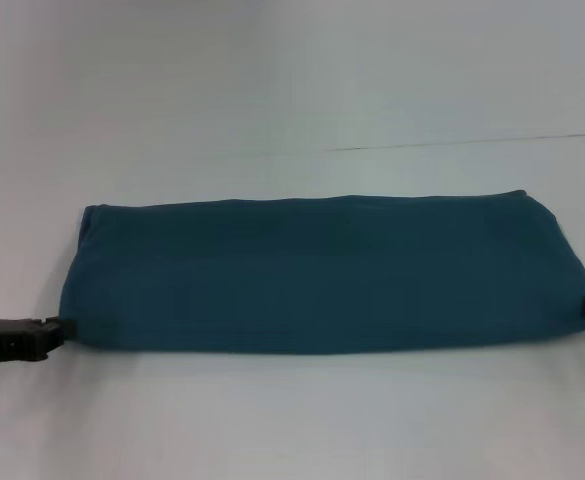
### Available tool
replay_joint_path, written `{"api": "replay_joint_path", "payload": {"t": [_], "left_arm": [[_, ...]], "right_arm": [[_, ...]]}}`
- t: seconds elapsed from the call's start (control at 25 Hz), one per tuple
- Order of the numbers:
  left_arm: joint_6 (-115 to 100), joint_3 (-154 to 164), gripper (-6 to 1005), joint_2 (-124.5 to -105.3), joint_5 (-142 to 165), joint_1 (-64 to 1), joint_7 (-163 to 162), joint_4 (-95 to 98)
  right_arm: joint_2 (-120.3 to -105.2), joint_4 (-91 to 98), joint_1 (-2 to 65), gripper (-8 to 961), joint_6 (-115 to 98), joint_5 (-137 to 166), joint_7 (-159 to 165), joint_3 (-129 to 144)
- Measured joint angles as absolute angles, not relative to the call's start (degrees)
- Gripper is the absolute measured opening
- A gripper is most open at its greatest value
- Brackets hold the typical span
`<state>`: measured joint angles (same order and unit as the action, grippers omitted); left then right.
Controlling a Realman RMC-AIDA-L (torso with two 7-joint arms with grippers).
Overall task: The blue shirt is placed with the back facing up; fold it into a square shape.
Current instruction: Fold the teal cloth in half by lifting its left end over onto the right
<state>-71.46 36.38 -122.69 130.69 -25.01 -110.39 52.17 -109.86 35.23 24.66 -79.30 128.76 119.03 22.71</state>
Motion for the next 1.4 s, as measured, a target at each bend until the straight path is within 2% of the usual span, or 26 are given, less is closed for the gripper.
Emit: {"api": "replay_joint_path", "payload": {"t": [0.16, 0.24, 0.6, 0.72, 0.92, 1.04, 1.24, 1.4], "left_arm": [[-72.63, 36.33, 63, -122.83, 130.67, -24.78, -110.67, 53.50], [-72.64, 36.26, 282, -123.00, 130.62, -24.43, -111.50, 54.39], [-72.86, 30.10, 460, -122.57, 130.70, -23.45, -116.61, 55.95], [-75.25, 28.39, 519, -122.17, 130.73, -23.05, -119.30, 55.79], [-81.22, 27.24, 719, -121.95, 131.73, -22.80, -125.48, 55.82], [-83.64, 27.44, 736, -121.89, 132.95, -23.05, -128.79, 55.62], [-85.36, 28.33, 748, -121.74, 133.60, -23.85, -133.08, 54.08], [-84.77, 28.46, 749, -121.14, 134.57, -25.62, -134.17, 51.06]], "right_arm": [[-109.97, 37.47, 24.24, 133, -80.92, 128.21, 118.61, 21.68], [-110.25, 39.58, 23.60, 169, -81.60, 127.22, 118.54, 20.34], [-110.29, 42.41, 22.48, 331, -83.04, 121.39, 116.97, 17.06], [-110.29, 42.42, 23.57, 483, -83.20, 120.70, 116.64, 17.36], [-109.68, 42.36, 26.57, 703, -82.95, 120.87, 116.98, 18.08], [-109.09, 42.50, 28.08, 821, -83.04, 120.93, 117.46, 18.98], [-108.36, 42.56, 29.87, 905, -83.03, 120.98, 117.87, 19.83], [-108.30, 42.96, 30.86, 906, -83.34, 121.01, 118.01, 20.61]]}}
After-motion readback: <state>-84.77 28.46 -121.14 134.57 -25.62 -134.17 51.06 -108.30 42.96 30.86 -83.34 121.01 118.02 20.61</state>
